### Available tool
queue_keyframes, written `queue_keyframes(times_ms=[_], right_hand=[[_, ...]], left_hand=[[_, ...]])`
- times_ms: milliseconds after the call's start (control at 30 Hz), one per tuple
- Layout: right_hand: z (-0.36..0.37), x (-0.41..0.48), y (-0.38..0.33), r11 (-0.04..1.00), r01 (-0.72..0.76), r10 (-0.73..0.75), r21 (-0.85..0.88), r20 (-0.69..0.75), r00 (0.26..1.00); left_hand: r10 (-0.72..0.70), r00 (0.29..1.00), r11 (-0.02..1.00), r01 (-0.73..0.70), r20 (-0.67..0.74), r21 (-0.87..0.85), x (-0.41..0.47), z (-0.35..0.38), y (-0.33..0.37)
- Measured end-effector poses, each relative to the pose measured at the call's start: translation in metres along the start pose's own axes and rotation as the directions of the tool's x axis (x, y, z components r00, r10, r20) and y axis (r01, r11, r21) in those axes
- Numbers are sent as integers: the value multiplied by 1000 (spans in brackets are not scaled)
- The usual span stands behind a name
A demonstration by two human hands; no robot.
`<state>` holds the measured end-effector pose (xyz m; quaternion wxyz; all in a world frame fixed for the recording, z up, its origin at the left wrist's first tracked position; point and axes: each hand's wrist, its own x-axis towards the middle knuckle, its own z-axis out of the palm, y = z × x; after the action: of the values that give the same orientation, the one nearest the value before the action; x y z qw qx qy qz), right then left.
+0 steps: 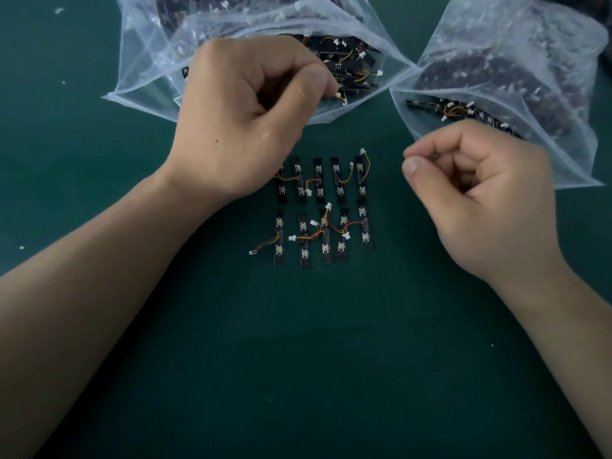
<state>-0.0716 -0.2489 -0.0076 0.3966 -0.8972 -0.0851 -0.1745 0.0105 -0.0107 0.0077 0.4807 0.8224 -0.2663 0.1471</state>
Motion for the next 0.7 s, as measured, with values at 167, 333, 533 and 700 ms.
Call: queue_keyframes(times_ms=[167, 333, 533, 700], right_hand=[[3, 0, 1, 991, -26, 31, -129, 39, 999], [4, -1, 0, 981, -48, 62, -186, 73, 995], [5, -1, -2, 972, -60, 85, -226, 105, 991], [4, 0, -3, 970, -55, 83, -239, 110, 990]], left_hand=[[-41, 995, 999, 43, -95, 14, 0, 1, 0], [-69, 982, 997, 71, -173, 3, 3, -1, -1], [-94, 979, 996, 94, -179, -10, 1, 1, 0], [-58, 984, 998, 57, -167, -10, 0, 2, 2]])
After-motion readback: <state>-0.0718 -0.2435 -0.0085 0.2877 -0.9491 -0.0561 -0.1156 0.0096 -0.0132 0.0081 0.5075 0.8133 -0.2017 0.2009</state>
